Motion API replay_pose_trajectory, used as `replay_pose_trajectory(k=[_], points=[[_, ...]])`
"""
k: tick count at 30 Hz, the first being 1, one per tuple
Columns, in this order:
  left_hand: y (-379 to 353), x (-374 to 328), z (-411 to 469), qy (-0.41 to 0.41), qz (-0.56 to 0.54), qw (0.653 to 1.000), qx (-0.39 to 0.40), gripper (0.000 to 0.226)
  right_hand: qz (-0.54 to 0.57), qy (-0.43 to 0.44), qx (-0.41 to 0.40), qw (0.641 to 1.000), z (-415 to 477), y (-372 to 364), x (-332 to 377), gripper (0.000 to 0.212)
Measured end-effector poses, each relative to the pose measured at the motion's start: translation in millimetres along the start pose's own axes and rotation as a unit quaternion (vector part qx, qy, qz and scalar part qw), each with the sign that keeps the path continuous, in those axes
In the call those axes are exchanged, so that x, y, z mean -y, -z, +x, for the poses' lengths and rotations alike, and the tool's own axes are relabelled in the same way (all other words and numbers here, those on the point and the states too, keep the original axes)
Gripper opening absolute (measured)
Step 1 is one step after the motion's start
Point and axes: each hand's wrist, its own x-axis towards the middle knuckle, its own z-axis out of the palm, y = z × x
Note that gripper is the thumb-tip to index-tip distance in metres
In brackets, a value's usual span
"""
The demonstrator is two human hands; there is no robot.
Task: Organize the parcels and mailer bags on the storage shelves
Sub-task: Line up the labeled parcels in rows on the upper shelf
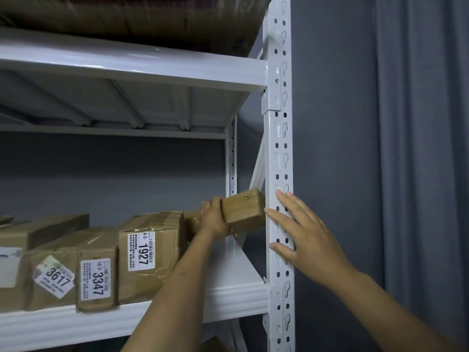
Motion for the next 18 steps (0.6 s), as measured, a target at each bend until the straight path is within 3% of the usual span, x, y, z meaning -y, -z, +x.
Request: replay_pose_trajectory(k=[5, 10, 14, 18], points=[[-10, 5, -18, 0.052, -0.193, 0.968, -0.148, 0.080, -0.010, -0.005, -0.074, 0.997, 2, -3, 3, 0.063], [-3, -8, -36, 0.027, -0.278, 0.940, -0.196, 0.087, 0.028, 0.015, -0.152, 0.988, 16, 3, 20, 0.049], [8, -22, -55, -0.017, -0.325, 0.924, -0.202, 0.090, 0.101, -0.049, -0.157, 0.981, 38, 15, 43, 0.057], [18, -30, -76, -0.051, -0.329, 0.922, -0.199, 0.089, 0.097, -0.093, -0.093, 0.987, 53, 34, 63, 0.083]])
